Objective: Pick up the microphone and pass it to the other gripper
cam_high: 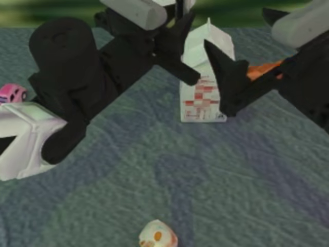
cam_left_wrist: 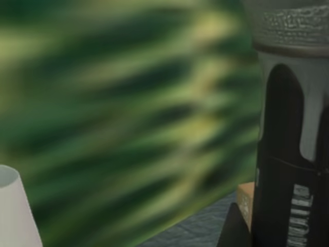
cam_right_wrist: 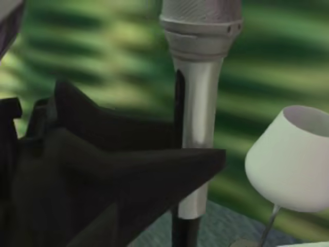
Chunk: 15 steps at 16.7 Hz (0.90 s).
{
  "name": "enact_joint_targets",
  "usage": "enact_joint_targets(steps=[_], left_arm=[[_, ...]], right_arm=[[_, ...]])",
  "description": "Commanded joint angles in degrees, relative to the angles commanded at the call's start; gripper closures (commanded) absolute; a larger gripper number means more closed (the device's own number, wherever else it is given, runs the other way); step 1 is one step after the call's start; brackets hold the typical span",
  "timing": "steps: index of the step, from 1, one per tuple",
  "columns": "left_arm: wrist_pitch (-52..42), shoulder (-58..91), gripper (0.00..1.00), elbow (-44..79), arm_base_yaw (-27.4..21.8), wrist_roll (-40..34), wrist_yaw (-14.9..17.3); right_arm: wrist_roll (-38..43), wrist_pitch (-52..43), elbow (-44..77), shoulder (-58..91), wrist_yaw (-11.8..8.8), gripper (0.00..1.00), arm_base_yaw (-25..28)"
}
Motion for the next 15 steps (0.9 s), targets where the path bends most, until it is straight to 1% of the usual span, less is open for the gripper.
enact_joint_targets(steps=[3, 9, 12, 15], left_arm=[[0.00, 0.00, 1.00, 0.00, 0.00, 0.00, 0.00], [0.00, 0.00, 1.00, 0.00, 0.00, 0.00, 0.00], [0.00, 0.00, 1.00, 0.00, 0.00, 0.00, 0.00], [0.00, 0.00, 1.00, 0.00, 0.00, 0.00, 0.00]], right_arm=[[-0.10, 1.39, 2.47, 3.18, 0.32, 0.00, 2.26], [-0.09, 1.56, 3.12, 3.91, 0.16, 0.00, 2.02], [-0.08, 2.98, 8.06, 9.88, -0.09, 0.00, 1.74], [-0.04, 5.00, 14.83, 19.50, -0.57, 0.00, 1.10]])
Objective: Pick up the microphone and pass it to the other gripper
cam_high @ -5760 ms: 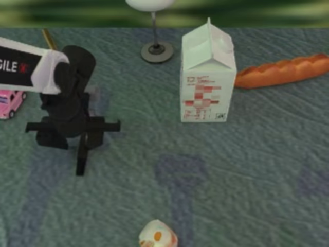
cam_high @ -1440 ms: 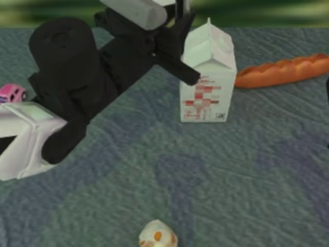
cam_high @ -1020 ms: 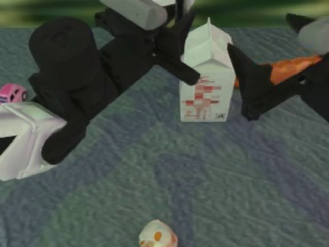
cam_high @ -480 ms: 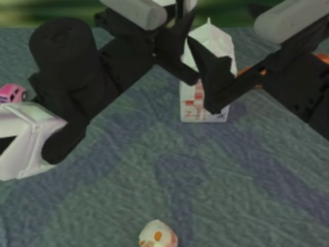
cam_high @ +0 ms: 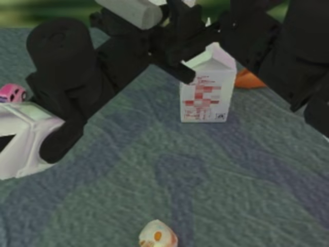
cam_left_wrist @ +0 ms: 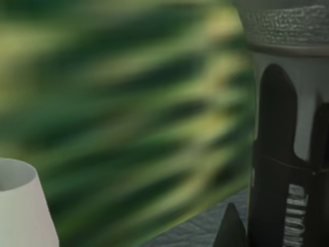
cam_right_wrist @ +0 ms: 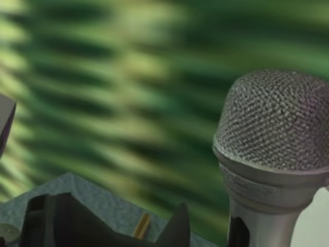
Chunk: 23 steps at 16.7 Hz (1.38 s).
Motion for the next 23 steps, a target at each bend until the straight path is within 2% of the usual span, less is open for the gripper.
enact_joint_targets(steps=[3, 8, 21, 23], left_arm=[[0.00, 0.00, 1.00, 0.00, 0.00, 0.00, 0.00], [0.00, 0.00, 1.00, 0.00, 0.00, 0.00, 0.00], [0.00, 0.00, 1.00, 0.00, 0.00, 0.00, 0.00], [0.00, 0.00, 1.00, 0.00, 0.00, 0.00, 0.00]], right_arm=[[0.00, 1.30, 4.90, 6.00, -0.55, 0.00, -0.62], [-0.01, 1.53, 5.82, 6.97, -0.66, 0.00, -0.74], [-0.01, 1.53, 5.82, 6.97, -0.66, 0.98, -0.74], [-0.01, 1.53, 5.82, 6.97, -0.66, 1.00, -0.74]])
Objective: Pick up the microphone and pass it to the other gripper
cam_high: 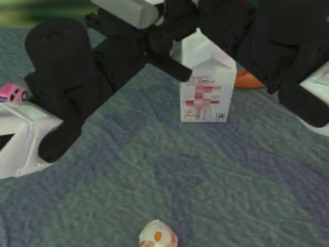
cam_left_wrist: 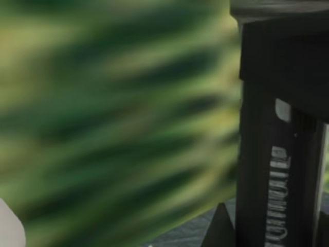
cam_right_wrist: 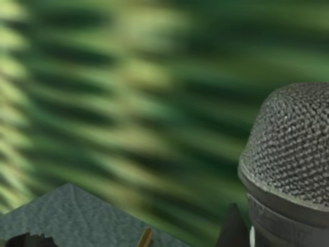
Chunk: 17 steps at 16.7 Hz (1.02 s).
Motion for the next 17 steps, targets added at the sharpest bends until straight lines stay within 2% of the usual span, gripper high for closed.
enact_joint_targets(steps=[7, 17], left_arm=[[0.00, 0.00, 1.00, 0.00, 0.00, 0.00, 0.00], [0.00, 0.00, 0.25, 0.00, 0.00, 0.00, 0.00]], right_arm=[[0.00, 0.00, 0.00, 0.00, 0.00, 1.00, 0.00], [0.00, 0.00, 0.00, 0.00, 0.00, 1.00, 0.00]])
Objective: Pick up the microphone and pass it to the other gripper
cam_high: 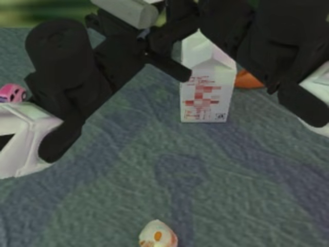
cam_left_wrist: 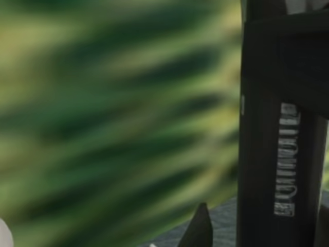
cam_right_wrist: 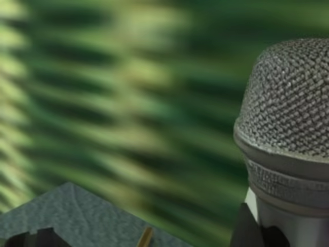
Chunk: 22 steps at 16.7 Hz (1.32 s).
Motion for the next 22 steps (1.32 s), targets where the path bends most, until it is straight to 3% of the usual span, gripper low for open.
enact_joint_targets(steps=[3, 4, 11, 13, 22], left_arm=[[0.00, 0.00, 0.02, 0.00, 0.00, 0.00, 0.00], [0.00, 0.00, 0.00, 0.00, 0.00, 0.00, 0.00], [0.00, 0.00, 0.00, 0.00, 0.00, 0.00, 0.00], [-0.07, 0.41, 0.00, -0.82, 1.81, 0.73, -1.62], [-2.46, -15.70, 0.00, -14.50, 5.01, 0.57, 0.16]], right_arm=[[0.00, 0.00, 0.00, 0.00, 0.00, 1.00, 0.00], [0.00, 0.00, 0.00, 0.00, 0.00, 1.00, 0.00], [0.00, 0.00, 0.00, 0.00, 0.00, 1.00, 0.00], [-0.55, 0.15, 0.32, -1.01, 0.59, 1.00, -0.01], [-0.44, -0.20, -5.85, -7.70, -6.32, 1.00, -6.21]])
